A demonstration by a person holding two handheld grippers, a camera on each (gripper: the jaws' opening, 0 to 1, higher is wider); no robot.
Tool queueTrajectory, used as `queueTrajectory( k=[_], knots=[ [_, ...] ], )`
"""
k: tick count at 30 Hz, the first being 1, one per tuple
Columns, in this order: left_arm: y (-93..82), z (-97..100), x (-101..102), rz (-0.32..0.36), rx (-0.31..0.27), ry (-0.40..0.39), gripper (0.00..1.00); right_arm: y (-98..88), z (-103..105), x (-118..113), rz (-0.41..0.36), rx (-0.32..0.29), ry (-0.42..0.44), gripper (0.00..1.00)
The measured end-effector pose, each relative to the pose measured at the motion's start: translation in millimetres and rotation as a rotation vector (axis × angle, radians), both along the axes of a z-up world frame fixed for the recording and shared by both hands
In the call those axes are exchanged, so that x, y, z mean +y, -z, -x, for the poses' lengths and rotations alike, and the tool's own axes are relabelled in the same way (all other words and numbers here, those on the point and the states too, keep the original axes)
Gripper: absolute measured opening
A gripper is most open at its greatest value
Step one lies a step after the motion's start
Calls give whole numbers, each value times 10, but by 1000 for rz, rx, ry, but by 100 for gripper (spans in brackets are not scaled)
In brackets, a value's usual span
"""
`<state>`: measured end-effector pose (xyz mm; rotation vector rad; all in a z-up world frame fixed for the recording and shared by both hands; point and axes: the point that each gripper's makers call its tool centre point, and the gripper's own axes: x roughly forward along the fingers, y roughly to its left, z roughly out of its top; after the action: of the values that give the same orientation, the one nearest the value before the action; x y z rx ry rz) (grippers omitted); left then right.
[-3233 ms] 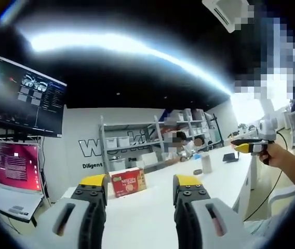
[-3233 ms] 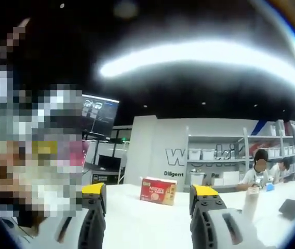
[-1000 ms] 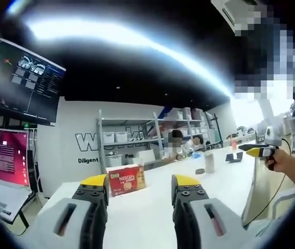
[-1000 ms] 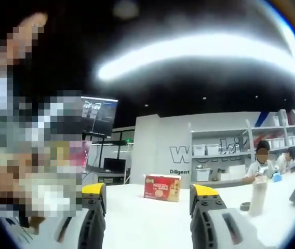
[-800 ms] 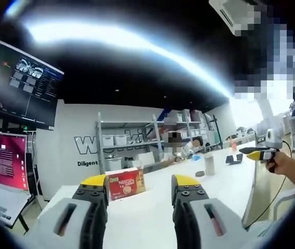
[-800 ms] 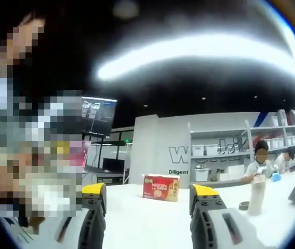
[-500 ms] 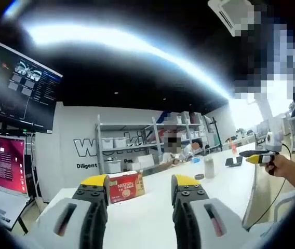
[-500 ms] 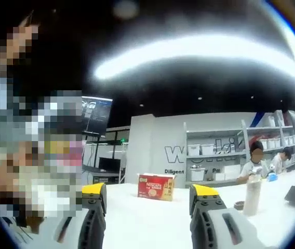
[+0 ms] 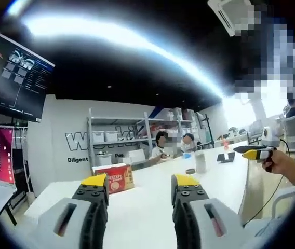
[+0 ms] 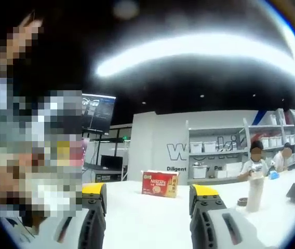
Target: Tear open the coffee pouch, take out the coffee, and pour the coffee from the pouch into the cup
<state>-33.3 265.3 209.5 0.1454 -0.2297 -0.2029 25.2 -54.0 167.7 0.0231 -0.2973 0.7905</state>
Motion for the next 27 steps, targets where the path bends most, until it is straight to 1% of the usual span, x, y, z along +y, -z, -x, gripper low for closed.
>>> queueTrajectory(
  k=[3, 9, 12, 16, 21, 24, 27],
  knots=[
    [-30, 44, 46, -24, -10, -31, 51, -14, -29, 4, -4, -2, 5, 65],
    [-138, 135, 130, -8, -36, -45, 51, 28, -113, 83, 23, 5, 0, 65],
    [-157, 169, 173, -7, -42, -59, 51, 39, -164, 99, 31, 9, -3, 65],
    [-138, 184, 203, -7, -37, -70, 51, 10, -186, 124, 26, 3, -8, 65],
    [-88, 220, 242, -17, -22, -94, 51, 27, -220, 216, 35, 6, -37, 65],
    [-82, 251, 273, -13, -22, -110, 51, 25, -243, 230, 40, 8, -47, 65],
    [-72, 235, 278, -12, -10, -109, 51, -7, -248, 222, 35, 5, -48, 65]
  ],
)
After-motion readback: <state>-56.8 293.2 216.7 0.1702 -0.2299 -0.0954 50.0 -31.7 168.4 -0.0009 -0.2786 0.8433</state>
